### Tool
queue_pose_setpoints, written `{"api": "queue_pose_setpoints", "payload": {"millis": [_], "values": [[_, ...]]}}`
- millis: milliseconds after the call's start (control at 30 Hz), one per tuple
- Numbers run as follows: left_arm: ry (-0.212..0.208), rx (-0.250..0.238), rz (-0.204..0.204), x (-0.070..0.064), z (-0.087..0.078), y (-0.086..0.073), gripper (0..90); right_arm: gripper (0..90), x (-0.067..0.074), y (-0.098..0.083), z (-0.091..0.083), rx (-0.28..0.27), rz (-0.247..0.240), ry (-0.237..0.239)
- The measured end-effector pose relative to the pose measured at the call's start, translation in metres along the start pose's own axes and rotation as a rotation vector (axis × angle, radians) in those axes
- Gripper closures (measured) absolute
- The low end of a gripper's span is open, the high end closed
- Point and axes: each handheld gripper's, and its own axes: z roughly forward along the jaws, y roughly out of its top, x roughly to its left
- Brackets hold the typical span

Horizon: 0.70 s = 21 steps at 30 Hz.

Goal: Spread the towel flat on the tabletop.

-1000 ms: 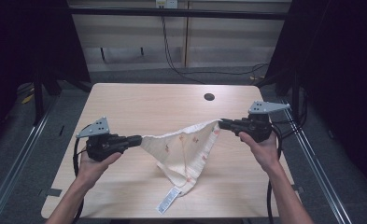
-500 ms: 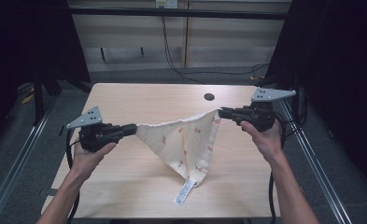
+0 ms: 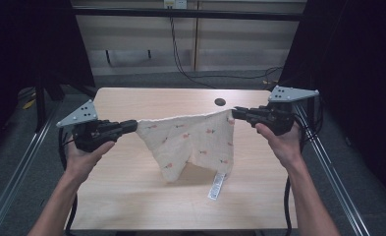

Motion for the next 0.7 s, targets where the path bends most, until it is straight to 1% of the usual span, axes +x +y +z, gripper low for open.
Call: {"api": "queue_pose_setpoints", "payload": {"millis": [33,67,100,133,233,300,367,400,433,467,500,533,567,600,633,700], "values": [[0.009,-0.006,0.012,-0.002,-0.003,0.002,87.1,86.7,0.002,0.000,-0.003,-0.006,-0.003,0.006],[0.001,-0.010,0.019,-0.004,-0.006,0.004,87.2,86.7,0.004,0.000,-0.005,-0.012,-0.005,0.010],[0.007,-0.009,0.029,-0.007,-0.009,0.006,87.3,86.7,0.007,0.001,-0.007,-0.013,-0.013,0.011],[0.003,-0.012,0.031,-0.009,-0.012,0.008,87.3,86.8,0.010,0.002,-0.010,-0.018,-0.021,0.014],[-0.005,-0.025,0.057,-0.018,-0.020,0.016,87.3,86.8,0.020,0.007,-0.020,-0.035,-0.041,0.027],[-0.009,-0.049,0.073,-0.026,-0.026,0.022,87.4,86.8,0.026,0.012,-0.026,-0.046,-0.053,0.037],[-0.022,-0.059,0.082,-0.032,-0.030,0.028,87.4,86.8,0.032,0.016,-0.032,-0.057,-0.066,0.051],[-0.013,-0.063,0.090,-0.033,-0.031,0.030,87.3,86.8,0.036,0.018,-0.035,-0.060,-0.074,0.051],[-0.018,-0.068,0.082,-0.033,-0.031,0.031,87.4,86.8,0.038,0.019,-0.037,-0.063,-0.078,0.057],[-0.020,-0.062,0.082,-0.032,-0.029,0.031,87.4,86.8,0.040,0.019,-0.038,-0.065,-0.082,0.058],[-0.002,-0.060,0.084,-0.031,-0.027,0.029,87.3,86.8,0.040,0.017,-0.038,-0.060,-0.082,0.056],[-0.006,-0.056,0.068,-0.028,-0.023,0.026,87.4,86.8,0.039,0.013,-0.036,-0.050,-0.077,0.052],[-0.012,-0.045,0.053,-0.025,-0.018,0.021,87.4,86.8,0.036,0.008,-0.033,-0.040,-0.068,0.048],[-0.003,-0.037,0.047,-0.022,-0.013,0.016,87.4,86.8,0.033,0.003,-0.030,-0.025,-0.059,0.046],[-0.010,-0.024,0.027,-0.018,-0.007,0.009,87.4,86.8,0.030,-0.003,-0.027,-0.012,-0.049,0.041],[0.004,0.001,0.006,-0.013,0.003,-0.003,87.4,86.8,0.024,-0.014,-0.021,0.007,-0.027,0.039]]}}
